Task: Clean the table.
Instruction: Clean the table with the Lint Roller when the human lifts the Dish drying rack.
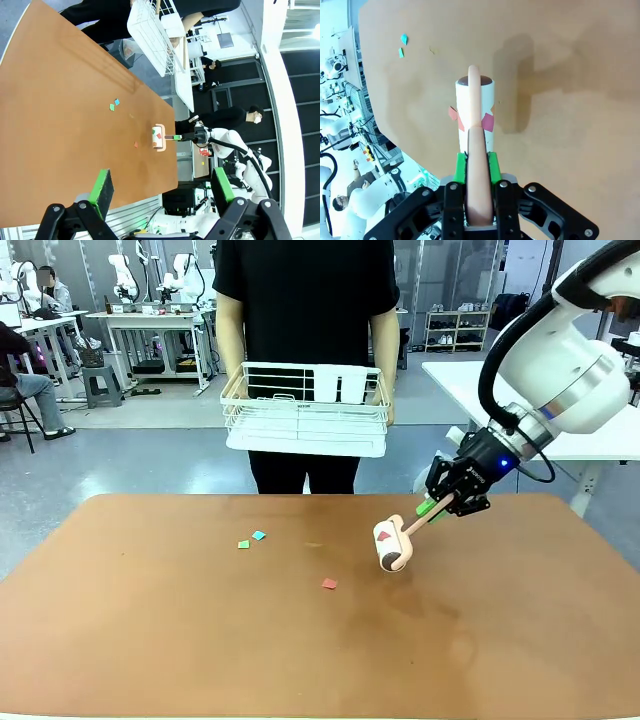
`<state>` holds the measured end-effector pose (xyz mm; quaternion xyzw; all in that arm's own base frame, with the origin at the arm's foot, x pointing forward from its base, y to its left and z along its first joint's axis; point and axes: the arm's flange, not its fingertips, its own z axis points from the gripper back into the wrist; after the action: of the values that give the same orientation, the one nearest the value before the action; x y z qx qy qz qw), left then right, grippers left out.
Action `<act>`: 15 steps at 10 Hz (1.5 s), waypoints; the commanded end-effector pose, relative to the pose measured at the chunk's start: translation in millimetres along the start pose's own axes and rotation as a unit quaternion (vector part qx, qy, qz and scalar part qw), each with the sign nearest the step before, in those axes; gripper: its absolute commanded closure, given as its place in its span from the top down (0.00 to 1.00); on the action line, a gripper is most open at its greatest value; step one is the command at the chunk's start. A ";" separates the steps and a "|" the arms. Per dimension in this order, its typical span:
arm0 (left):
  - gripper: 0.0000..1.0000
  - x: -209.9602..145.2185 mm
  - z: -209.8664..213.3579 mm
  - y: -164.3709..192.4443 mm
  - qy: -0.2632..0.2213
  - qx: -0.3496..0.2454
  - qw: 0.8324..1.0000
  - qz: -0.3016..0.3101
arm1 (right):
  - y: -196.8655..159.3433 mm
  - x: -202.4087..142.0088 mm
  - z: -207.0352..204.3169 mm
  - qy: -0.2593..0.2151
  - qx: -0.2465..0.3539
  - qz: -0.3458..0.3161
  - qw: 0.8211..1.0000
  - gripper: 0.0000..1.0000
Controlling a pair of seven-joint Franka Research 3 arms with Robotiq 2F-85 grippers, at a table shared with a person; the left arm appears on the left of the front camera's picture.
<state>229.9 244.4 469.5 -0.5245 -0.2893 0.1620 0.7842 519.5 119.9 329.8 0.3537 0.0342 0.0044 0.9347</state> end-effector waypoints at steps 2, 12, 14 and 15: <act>1.00 2.3 3.1 -0.6 -0.001 -0.011 1.000 -0.009 | -1.3 -4.5 -17.3 -0.026 -0.015 -0.011 0.999 0.21; 1.00 2.3 3.1 -0.6 -0.001 -0.011 1.000 -0.009 | 34.4 5.6 -149.2 0.018 -0.015 -0.038 0.999 0.21; 1.00 2.3 3.1 -0.6 -0.001 -0.011 1.000 -0.009 | 59.7 12.9 -173.8 0.053 -0.019 -0.029 0.998 0.21; 1.00 2.3 3.1 -0.6 -0.001 -0.011 1.000 -0.009 | 74.2 13.5 -185.8 0.070 -0.007 -0.017 0.997 0.21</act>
<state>230.0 243.9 469.6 -0.5247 -0.2886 0.1612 0.7845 521.8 280.8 275.6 0.3911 0.0711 0.0047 0.9176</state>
